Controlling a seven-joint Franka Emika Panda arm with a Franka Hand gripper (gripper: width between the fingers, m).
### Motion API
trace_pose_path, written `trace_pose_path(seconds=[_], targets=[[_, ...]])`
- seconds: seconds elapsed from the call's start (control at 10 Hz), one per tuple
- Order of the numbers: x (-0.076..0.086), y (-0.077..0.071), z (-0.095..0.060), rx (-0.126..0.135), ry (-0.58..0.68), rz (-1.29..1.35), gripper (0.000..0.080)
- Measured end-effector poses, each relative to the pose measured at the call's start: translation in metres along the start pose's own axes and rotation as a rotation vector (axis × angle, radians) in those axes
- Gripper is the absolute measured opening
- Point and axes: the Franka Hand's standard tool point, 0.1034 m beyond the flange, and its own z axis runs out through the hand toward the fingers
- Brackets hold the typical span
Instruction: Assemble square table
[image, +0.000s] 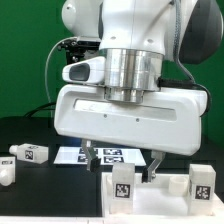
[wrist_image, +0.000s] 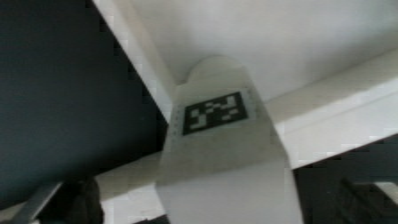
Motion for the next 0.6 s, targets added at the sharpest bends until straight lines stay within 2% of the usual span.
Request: trace_pose_path(seconds=[0.2, 0.3, 0.4, 0.5, 0.6], targets=[[0.0002, 0.0001, 0.0, 0.0, 0.0, 0.032, 0.062], [0.0001, 0.0001, 0.0002, 0.0, 0.0, 0.066, 0.044], [-0.0001, -0.0002, 0.0004, 0.001, -0.001, 0.149, 0.044], [-0.0003, -0.0003, 0.0007, 0.0, -0.001, 0.229, 0.0284], [-0.0003, -0.0002, 0.0008, 0.0, -0.001, 0.284, 0.0285]])
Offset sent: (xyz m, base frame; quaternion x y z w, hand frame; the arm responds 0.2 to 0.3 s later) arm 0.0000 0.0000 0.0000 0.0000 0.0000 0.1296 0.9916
